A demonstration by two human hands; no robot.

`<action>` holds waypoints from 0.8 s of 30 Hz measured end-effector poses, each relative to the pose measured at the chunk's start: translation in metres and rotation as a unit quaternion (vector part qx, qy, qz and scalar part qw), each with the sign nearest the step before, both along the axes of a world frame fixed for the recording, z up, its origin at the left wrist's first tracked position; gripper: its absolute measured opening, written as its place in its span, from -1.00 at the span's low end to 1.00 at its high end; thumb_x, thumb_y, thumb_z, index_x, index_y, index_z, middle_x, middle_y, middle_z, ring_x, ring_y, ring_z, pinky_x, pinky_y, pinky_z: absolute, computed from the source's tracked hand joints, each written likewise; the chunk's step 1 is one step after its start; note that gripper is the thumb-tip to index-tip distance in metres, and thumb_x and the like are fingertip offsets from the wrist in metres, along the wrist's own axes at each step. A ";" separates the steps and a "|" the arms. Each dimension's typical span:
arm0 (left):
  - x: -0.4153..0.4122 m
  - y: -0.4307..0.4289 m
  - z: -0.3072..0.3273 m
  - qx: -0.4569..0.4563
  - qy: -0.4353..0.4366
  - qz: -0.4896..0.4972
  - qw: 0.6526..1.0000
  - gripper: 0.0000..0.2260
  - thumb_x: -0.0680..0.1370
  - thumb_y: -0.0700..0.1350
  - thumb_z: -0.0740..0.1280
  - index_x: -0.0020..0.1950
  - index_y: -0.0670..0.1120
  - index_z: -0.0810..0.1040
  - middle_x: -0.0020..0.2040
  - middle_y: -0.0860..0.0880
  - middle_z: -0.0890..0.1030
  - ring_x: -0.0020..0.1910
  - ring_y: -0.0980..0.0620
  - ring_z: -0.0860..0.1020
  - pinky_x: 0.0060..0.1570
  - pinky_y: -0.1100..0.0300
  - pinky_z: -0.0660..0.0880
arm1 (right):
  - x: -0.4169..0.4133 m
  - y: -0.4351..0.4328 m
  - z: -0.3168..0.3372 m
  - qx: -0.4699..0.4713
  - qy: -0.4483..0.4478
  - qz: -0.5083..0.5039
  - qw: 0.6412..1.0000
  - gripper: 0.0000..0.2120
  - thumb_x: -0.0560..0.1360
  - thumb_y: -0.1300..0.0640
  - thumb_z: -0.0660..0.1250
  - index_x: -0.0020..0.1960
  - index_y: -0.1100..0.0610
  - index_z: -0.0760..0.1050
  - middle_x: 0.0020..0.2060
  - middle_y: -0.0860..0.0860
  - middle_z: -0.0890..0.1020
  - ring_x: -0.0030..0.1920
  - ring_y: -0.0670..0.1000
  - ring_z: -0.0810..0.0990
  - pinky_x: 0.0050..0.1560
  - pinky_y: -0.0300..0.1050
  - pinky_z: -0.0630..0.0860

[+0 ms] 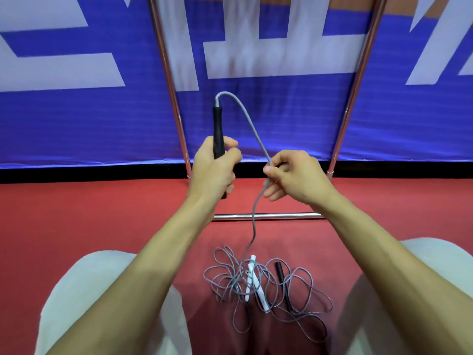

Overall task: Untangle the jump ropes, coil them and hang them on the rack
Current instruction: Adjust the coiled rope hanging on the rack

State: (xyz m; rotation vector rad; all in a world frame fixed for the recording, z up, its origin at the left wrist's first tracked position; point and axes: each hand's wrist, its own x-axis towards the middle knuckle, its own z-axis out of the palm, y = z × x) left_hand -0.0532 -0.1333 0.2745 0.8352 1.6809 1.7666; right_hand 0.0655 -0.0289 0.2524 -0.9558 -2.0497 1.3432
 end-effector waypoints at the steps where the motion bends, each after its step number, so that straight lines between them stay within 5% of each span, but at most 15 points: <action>1: -0.001 -0.002 -0.003 -0.021 0.016 -0.004 1.000 -0.89 0.52 -0.27 0.29 -0.09 -0.06 0.44 -0.47 0.04 0.31 -0.61 0.10 0.20 -0.52 0.24 0.18 | 0.001 -0.001 0.002 -0.004 0.024 -0.016 1.000 -0.89 0.56 0.28 0.28 -0.15 0.25 0.47 -0.38 0.18 0.65 -0.37 0.18 0.68 -0.29 0.01 0.65; 5: -0.006 -0.011 -0.013 -0.100 0.074 -0.035 0.992 -0.87 0.56 -0.06 0.35 -0.15 -0.08 0.58 -0.51 0.05 0.31 -0.61 0.09 0.20 -0.53 0.26 0.18 | 0.001 -0.004 0.015 -0.046 0.136 -0.070 0.987 -0.86 0.58 0.27 0.23 -0.16 0.21 0.45 -0.44 0.13 0.59 -0.53 0.04 0.59 -0.47 -0.18 0.52; 8: -0.010 -0.014 -0.019 -0.137 0.200 -0.071 0.968 -0.79 0.61 -0.05 0.28 0.00 -0.15 0.64 -0.50 0.05 0.40 -0.59 0.11 0.30 -0.49 0.19 0.26 | 0.002 -0.004 0.031 -0.096 0.254 -0.078 0.959 -0.88 0.60 0.26 0.21 -0.11 0.21 0.46 -0.43 0.08 0.53 -0.57 -0.06 0.46 -0.52 -0.26 0.40; 10: -0.005 -0.015 -0.020 -0.134 0.212 -0.120 0.961 -0.82 0.62 -0.12 0.27 0.16 -0.09 0.61 -0.33 -0.01 0.56 -0.49 0.12 0.45 -0.47 0.13 0.46 | 0.003 -0.004 0.040 -0.173 0.352 -0.059 0.918 -0.89 0.60 0.26 0.22 -0.09 0.22 0.47 -0.46 0.03 0.53 -0.54 -0.09 0.45 -0.49 -0.30 0.40; 13: 0.007 -0.015 -0.018 -0.110 0.171 -0.202 0.958 -0.77 0.62 -0.18 0.28 0.23 -0.01 0.60 0.02 -0.05 0.67 -0.10 0.09 0.65 -0.06 0.18 0.60 | 0.005 -0.004 0.050 -0.276 0.481 -0.056 0.830 -0.88 0.58 0.28 0.23 -0.11 0.26 0.48 -0.46 0.01 0.57 -0.46 -0.11 0.55 -0.39 -0.33 0.50; 15: 0.016 -0.015 -0.015 -0.094 0.131 -0.241 0.957 -0.80 0.62 -0.19 0.26 0.15 0.02 0.62 0.09 -0.06 0.68 0.06 0.00 0.66 0.13 0.11 0.57 | 0.006 -0.003 0.051 -0.318 0.534 -0.081 0.779 -0.88 0.57 0.31 0.23 -0.13 0.30 0.47 -0.46 0.04 0.59 -0.44 -0.08 0.60 -0.36 -0.32 0.54; 17: 0.025 -0.016 -0.012 -0.086 0.070 -0.277 0.954 -0.81 0.63 -0.19 0.23 0.10 -0.03 0.63 0.05 -0.11 0.69 0.01 -0.12 0.68 0.13 -0.03 0.57 | 0.007 0.000 0.048 -0.348 0.560 -0.112 0.744 -0.89 0.57 0.35 0.23 -0.13 0.32 0.46 -0.46 0.09 0.60 -0.43 -0.04 0.63 -0.35 -0.28 0.57; 21: 0.034 -0.019 -0.008 -0.069 -0.024 -0.293 0.953 -0.83 0.64 -0.17 0.21 0.10 -0.13 0.59 -0.03 -0.16 0.70 -0.10 -0.22 0.69 -0.07 0.00 0.64 | 0.010 0.006 0.036 -0.371 0.512 -0.167 0.757 -0.89 0.57 0.38 0.21 -0.12 0.37 0.45 -0.25 0.21 0.57 -0.38 0.04 0.67 -0.33 -0.23 0.60; 24: 0.032 -0.019 -0.008 -0.072 0.013 -0.273 0.959 -0.87 0.62 -0.17 0.26 0.03 -0.12 0.60 -0.08 -0.12 0.71 -0.11 -0.16 0.70 -0.03 0.01 0.62 | 0.011 0.006 0.031 -0.379 0.457 -0.175 0.786 -0.90 0.59 0.36 0.17 -0.01 0.41 0.42 -0.13 0.29 0.55 -0.28 0.11 0.66 -0.30 -0.19 0.63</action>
